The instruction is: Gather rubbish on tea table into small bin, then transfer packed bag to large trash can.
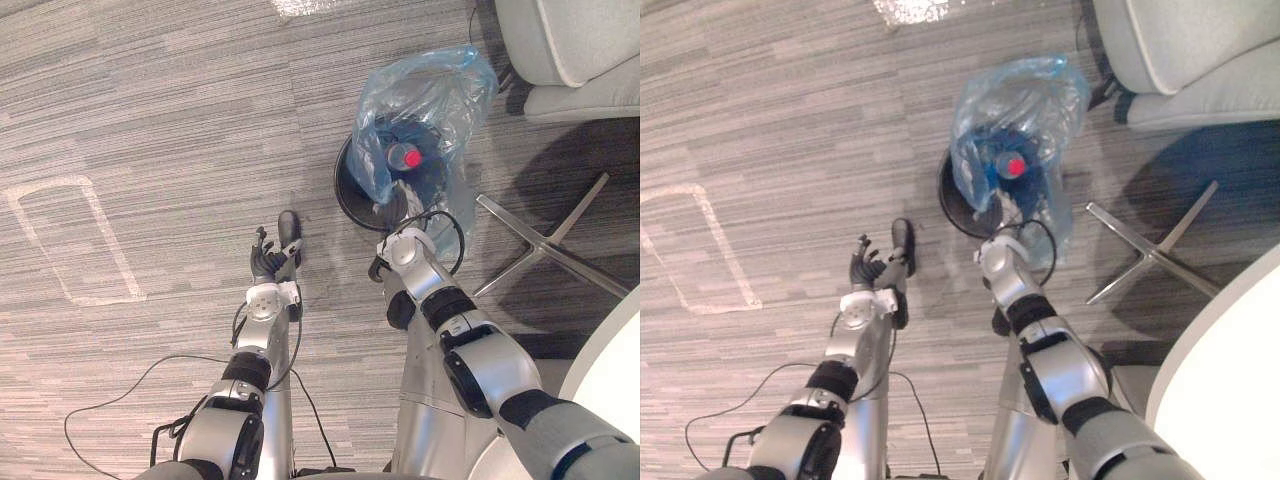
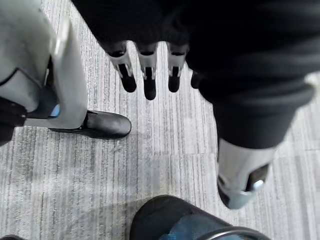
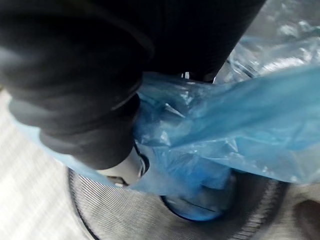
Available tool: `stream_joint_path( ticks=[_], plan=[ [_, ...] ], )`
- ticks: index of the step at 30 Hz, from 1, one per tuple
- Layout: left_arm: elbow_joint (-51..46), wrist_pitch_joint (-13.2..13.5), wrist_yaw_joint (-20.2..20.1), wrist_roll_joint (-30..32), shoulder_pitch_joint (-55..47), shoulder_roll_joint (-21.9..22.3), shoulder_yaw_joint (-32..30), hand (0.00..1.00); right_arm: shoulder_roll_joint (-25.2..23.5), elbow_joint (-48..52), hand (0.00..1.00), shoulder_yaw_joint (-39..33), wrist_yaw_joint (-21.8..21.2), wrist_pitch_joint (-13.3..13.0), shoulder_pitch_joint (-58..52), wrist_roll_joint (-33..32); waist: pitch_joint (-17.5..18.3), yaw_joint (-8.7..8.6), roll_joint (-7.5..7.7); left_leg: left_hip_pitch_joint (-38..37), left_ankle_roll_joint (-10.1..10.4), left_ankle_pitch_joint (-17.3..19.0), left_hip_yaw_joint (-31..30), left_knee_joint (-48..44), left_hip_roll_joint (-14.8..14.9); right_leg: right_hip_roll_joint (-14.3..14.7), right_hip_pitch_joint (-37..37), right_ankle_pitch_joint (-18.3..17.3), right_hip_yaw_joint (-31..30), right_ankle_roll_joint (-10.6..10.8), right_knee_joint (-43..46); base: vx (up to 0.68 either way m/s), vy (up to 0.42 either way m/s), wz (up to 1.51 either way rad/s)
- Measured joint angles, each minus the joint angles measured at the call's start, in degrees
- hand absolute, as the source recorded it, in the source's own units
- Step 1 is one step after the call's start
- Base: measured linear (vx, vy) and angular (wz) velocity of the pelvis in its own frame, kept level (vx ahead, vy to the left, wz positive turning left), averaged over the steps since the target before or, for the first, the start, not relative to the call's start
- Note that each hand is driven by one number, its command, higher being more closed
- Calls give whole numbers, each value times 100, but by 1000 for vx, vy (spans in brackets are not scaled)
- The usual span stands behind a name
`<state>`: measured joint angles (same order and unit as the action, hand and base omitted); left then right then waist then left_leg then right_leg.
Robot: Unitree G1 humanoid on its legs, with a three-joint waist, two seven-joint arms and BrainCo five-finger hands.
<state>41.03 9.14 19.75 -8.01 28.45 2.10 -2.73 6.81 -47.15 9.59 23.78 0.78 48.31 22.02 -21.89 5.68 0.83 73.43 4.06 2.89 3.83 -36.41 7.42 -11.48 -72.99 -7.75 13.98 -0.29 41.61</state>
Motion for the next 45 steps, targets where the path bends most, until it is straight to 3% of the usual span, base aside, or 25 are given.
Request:
stream_joint_path(
  ticks=[5, 11, 18, 20, 25, 27, 32, 41, 45],
  plan=[
    [-287, -114, -115, 6, -260, 6, 22, 0, -233, 600, 100, -233, -18, -106, -625, -773, 6, 16, 3, -416, -11, 58, 35, -42, 124, 118, 464, 80, 3, -121, -156, -48, -22, -17],
    [-463, -257, -296, 77, -755, 25, 145, 0, -641, 1662, 100, -264, -316, -310, -1789, -2045, 29, 3, 10, -1703, 2, 124, 182, 369, 238, 288, 1746, 123, -9, -63, -711, -28, -28, -10],
    [-433, -463, -436, 155, -1543, 43, 132, 0, -729, 2857, 100, -20, -792, -485, -2848, -2994, 163, -71, 34, -3295, 21, 154, 358, 877, 302, 470, 3377, 300, -12, -76, -1533, 83, -3, -10],
    [-358, -478, -513, 246, -1809, 60, 83, 0, -742, 3152, 100, 131, -936, -538, -3222, -3164, 487, -106, 66, -3596, 13, 190, 390, 1032, 298, 508, 3702, 308, -6, -43, -1746, 118, -6, -3],
    [337, -494, -624, 402, -2104, 40, -10, 0, -907, 3505, 100, 229, -1215, -643, -3680, -3341, 992, -139, 140, -4512, 51, 166, 574, 1632, 269, 603, 4576, 423, -81, 70, -2436, 108, -10, -10],
    [880, -568, -668, 529, -2195, -105, -35, 0, -901, 3500, 100, 317, -1330, -660, -3806, -3395, 1175, -149, 213, -4999, 120, 70, 676, 2079, 220, 668, 4972, 596, -189, 99, -2900, 132, -8, -23],
    [1482, -707, -846, 757, -2382, -310, -196, 0, -777, 3245, 100, 287, -1630, -722, -3874, -3579, 1454, -265, 221, -5762, 151, -171, 843, 2885, 65, 764, 5754, 1026, -326, 192, -3867, 110, 15, -14],
    [1381, -595, -894, 801, -2634, -600, -103, 0, -470, 3249, 100, 516, -2084, -736, -4124, -3797, 1812, -334, 216, -6387, 126, -267, 983, 3387, -97, 762, 6316, 1262, -516, 276, -4433, 29, 9, -8],
    [207, -532, -895, 795, -2711, -662, 493, 0, -400, 3307, 100, 707, -2174, -754, -4152, -3831, 1826, -344, 223, -6520, 118, -342, 1006, 3531, -160, 725, 6431, 1381, -581, 301, -4588, -42, 15, -5]
  ],
)
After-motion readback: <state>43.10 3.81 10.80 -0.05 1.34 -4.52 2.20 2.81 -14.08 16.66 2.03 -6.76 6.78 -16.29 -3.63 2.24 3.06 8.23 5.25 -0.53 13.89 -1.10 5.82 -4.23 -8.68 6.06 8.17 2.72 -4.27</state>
